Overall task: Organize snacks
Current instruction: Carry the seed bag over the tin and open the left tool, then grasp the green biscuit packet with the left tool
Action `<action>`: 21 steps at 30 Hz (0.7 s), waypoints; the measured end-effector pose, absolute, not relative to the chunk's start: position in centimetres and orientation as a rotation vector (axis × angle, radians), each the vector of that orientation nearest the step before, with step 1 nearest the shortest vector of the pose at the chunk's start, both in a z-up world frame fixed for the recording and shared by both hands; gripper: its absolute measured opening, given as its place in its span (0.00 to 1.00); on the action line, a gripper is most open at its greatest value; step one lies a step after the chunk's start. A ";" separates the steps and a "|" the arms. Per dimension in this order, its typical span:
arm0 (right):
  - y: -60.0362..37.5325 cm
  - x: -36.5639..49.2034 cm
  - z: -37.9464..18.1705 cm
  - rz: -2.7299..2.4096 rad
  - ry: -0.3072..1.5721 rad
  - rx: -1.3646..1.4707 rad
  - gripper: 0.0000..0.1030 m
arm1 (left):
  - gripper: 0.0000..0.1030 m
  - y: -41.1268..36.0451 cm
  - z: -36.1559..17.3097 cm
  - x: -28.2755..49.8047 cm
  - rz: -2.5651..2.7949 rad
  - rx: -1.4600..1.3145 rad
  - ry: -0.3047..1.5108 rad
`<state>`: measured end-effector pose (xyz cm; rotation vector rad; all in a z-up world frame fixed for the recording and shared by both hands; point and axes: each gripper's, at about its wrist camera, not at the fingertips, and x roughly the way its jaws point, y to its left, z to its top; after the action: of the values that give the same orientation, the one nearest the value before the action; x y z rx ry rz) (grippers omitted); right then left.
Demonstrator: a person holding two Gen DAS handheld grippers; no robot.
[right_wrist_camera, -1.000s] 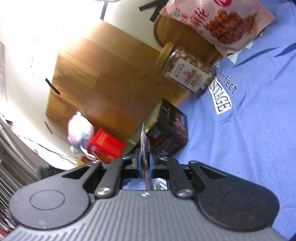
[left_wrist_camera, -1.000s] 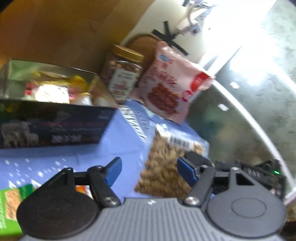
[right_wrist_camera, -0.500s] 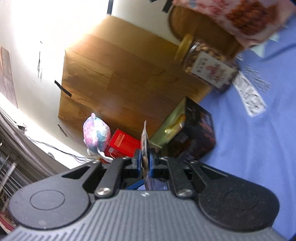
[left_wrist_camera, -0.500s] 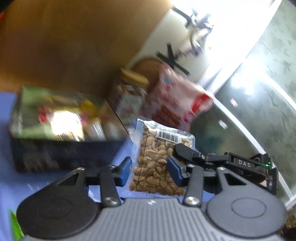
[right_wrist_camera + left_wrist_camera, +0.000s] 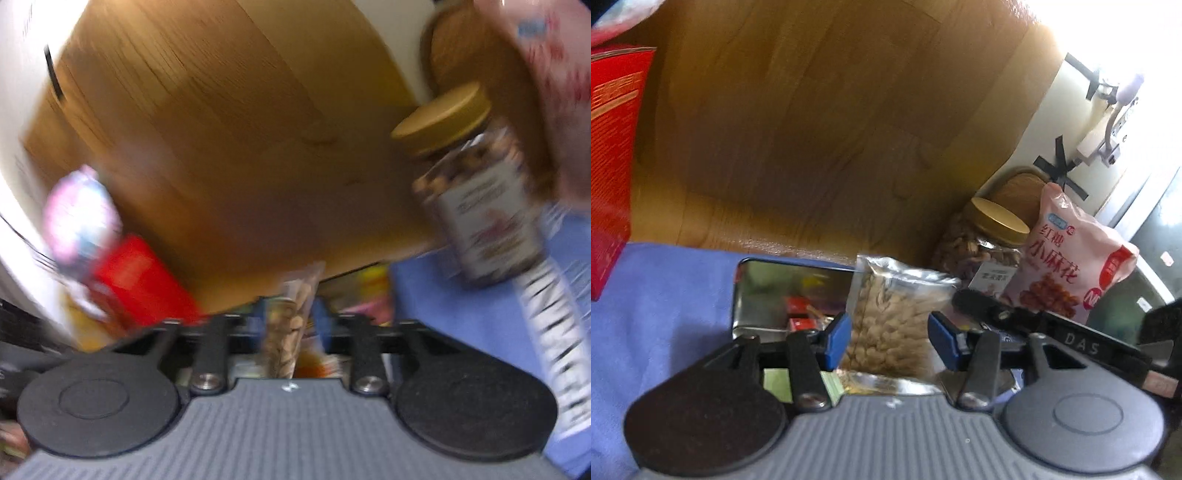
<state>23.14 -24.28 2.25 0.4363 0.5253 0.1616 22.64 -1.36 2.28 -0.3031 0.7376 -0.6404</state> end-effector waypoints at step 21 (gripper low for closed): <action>-19.2 8.5 -1.5 0.406 0.643 0.530 0.49 | 0.51 9.7 -0.6 10.6 -0.548 -0.289 0.786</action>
<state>8.49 -19.21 -1.49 0.5300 0.6430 0.4063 10.62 9.69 -0.55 -0.2892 0.7864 -0.5485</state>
